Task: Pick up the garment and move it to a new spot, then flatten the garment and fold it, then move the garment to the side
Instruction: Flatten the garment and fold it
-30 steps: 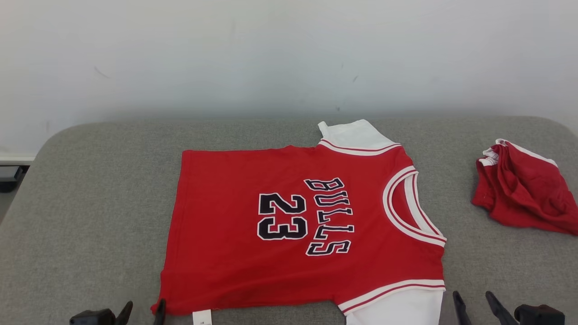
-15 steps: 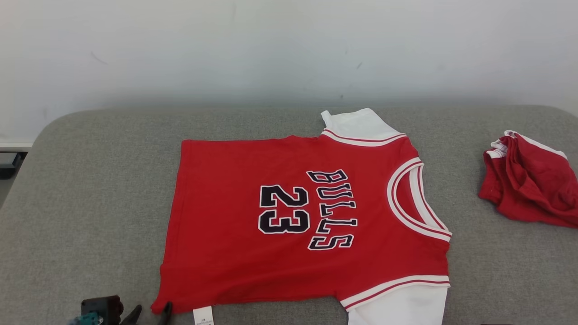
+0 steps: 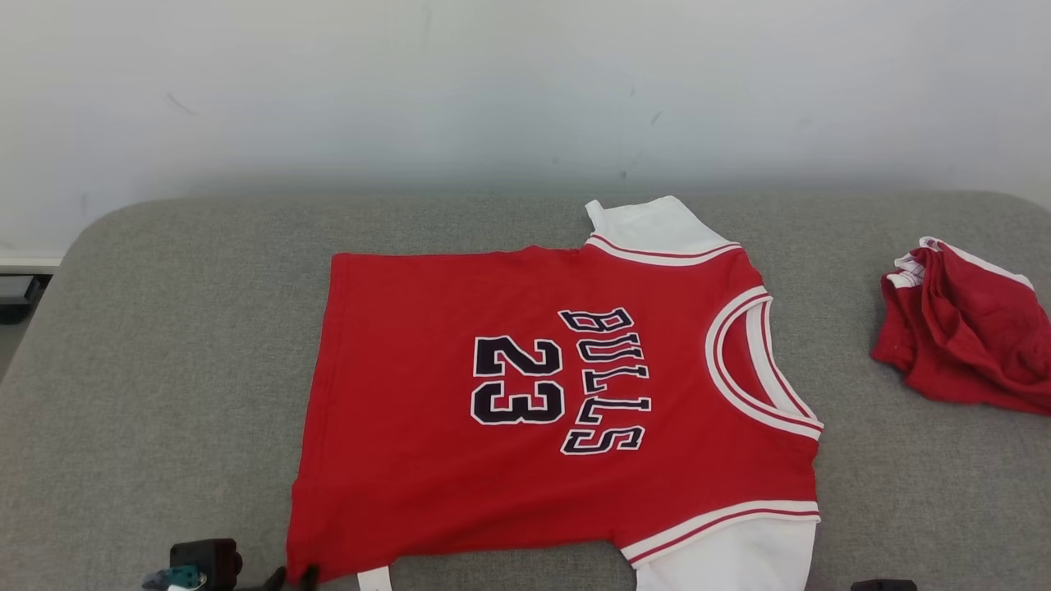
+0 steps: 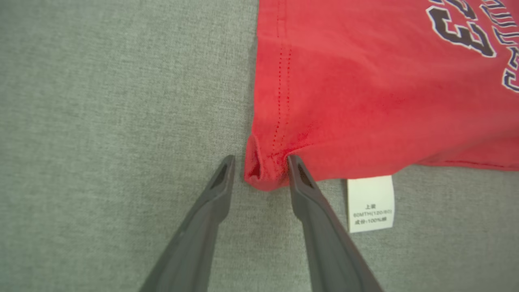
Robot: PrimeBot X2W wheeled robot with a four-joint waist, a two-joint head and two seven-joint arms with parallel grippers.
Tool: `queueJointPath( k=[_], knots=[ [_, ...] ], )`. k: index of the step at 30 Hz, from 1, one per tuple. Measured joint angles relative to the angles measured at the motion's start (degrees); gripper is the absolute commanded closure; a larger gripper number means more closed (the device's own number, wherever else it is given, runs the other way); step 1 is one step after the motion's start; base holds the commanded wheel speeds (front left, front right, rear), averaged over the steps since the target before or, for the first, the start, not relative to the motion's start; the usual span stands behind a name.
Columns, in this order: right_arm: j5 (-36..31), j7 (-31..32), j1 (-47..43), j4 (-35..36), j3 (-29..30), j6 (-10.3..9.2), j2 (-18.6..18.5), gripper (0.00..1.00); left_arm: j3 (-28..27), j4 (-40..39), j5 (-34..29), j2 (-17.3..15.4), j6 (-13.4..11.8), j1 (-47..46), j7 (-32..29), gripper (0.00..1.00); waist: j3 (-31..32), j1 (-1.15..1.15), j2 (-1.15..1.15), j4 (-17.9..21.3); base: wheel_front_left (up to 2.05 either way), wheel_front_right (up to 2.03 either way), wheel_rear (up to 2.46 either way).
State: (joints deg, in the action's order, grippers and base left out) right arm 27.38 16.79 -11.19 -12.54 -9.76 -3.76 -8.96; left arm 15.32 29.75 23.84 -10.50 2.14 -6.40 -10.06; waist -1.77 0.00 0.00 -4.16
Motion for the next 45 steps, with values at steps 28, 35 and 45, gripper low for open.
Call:
queueJointPath(
  k=[28, 35, 45],
  knots=[
    [11.4, 2.0, -2.0, 13.1, 7.7, 6.41, -4.0, 1.0, -0.6, -6.7, -0.7, -3.7, 1.5, 1.2, 5.1, 1.0, 1.4, 0.0, 0.0, 0.5, 0.0, 0.0, 0.0],
    [11.6, 6.0, 3.1, 17.7, 8.2, 6.87, -8.0, 1.0, -0.7, -10.7, 0.4, -5.1, 3.0, -1.3, 2.8, 1.0, 1.1, 0.01, 0.0, 0.4, 0.0, 0.0, 0.0],
    [12.4, 14.5, 20.5, 12.7, 5.2, 7.04, -9.5, 1.0, -1.8, -6.6, 8.4, -4.3, 4.4, -10.9, -5.4, 1.0, -1.8, 0.01, 0.0, 0.7, 0.0, 0.0, 0.0]
  ],
)
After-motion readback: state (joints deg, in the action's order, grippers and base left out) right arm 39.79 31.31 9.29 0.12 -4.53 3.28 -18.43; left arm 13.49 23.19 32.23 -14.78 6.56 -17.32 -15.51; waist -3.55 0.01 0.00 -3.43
